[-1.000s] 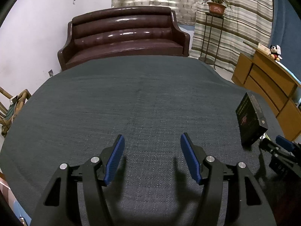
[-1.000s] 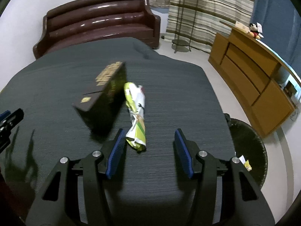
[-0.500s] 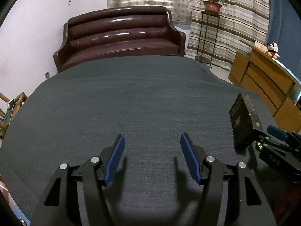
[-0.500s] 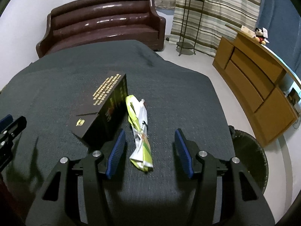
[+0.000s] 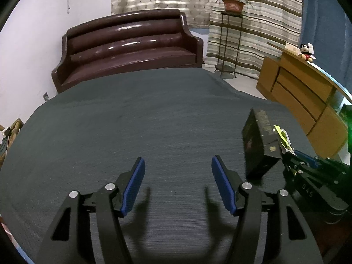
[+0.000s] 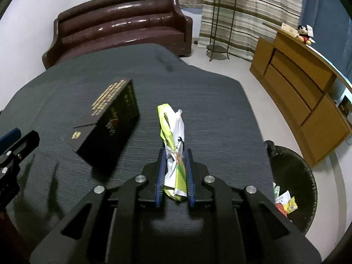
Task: Collect trash
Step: 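Grasp the white-green wrapper with the right tool and lift it, then grasp the black gold-printed box with the left tool and lift it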
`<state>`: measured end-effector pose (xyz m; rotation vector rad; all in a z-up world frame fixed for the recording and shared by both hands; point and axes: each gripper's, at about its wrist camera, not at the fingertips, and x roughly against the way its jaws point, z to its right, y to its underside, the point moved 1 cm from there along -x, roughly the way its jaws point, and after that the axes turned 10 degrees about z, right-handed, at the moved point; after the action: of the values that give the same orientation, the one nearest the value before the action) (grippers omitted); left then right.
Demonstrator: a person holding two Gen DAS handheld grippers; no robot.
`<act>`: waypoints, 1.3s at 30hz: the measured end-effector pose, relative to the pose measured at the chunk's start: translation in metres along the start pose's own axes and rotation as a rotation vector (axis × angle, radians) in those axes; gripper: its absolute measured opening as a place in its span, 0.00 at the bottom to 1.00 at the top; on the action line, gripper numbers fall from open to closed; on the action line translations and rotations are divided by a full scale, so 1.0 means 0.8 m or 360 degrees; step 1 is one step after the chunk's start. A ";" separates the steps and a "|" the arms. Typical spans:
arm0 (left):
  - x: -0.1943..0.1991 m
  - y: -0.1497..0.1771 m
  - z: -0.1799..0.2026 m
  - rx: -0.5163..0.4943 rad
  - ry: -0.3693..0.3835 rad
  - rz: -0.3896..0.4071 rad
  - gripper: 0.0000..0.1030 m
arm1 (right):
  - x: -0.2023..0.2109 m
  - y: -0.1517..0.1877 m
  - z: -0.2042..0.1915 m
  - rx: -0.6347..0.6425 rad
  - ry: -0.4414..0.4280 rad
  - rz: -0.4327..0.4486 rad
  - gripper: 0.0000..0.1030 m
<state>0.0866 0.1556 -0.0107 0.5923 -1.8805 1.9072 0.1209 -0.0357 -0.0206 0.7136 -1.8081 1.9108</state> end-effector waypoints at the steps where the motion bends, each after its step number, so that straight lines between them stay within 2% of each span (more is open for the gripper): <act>1: 0.002 -0.001 0.004 -0.0007 0.0010 0.0004 0.60 | 0.002 0.000 0.003 -0.0003 0.0008 0.0006 0.17; 19: 0.011 -0.011 0.073 -0.0170 0.0088 0.0050 0.61 | 0.036 0.016 0.106 -0.0176 0.0095 0.0094 0.17; 30: -0.021 -0.016 0.110 -0.0244 0.0071 0.0029 0.61 | 0.043 0.027 0.156 -0.0272 0.0130 0.0116 0.17; 39: -0.047 -0.017 0.122 -0.0257 0.0061 -0.0015 0.61 | 0.039 0.030 0.168 -0.0315 0.0129 0.0113 0.17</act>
<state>0.1276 0.0592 -0.0196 0.5090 -1.9801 1.7277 0.0929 -0.1732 -0.0170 0.5041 -1.9605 1.7449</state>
